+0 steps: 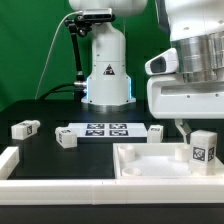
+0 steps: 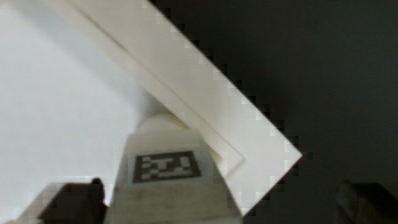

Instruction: Assemble one leg

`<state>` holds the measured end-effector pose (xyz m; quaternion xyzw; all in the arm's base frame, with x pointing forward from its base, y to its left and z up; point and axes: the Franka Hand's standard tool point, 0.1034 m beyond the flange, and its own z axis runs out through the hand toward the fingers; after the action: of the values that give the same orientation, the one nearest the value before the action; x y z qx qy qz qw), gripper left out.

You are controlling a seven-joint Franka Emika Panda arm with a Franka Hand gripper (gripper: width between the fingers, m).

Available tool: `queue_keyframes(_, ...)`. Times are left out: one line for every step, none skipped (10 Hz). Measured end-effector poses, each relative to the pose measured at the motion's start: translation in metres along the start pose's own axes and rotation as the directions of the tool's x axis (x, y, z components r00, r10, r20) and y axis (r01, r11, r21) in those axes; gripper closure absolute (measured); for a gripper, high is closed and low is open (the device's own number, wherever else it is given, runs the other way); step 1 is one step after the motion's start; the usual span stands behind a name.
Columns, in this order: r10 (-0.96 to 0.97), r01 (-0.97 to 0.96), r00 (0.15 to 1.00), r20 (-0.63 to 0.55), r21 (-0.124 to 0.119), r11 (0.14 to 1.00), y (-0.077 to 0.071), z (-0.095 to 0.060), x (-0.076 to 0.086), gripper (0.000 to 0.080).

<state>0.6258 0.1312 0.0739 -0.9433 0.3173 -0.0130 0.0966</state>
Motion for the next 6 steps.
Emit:
queue_keyframes(-0.069,0.069,0.998,-0.002,0.000,0.998,0.0034,-0.0008,0.0039,0.0150)
queue_keyframes(-0.177,0.177,0.984,-0.011,0.002,0.984,0.0088,-0.0020,0.0108,0.0150)
queue_keyframes(-0.179,0.179,0.984,-0.010,0.002,0.984,0.0078,-0.0017,0.0096,0.0150)
queue_keyframes(-0.177,0.177,0.984,-0.010,0.002,0.984,0.0080,-0.0018,0.0099,0.0150)
queue_keyframes(-0.176,0.176,0.984,-0.011,0.002,0.984,0.0083,-0.0019,0.0103,0.0273)
queue_keyframes(-0.176,0.176,0.984,-0.011,0.002,0.984,0.0084,-0.0019,0.0103,0.0273)
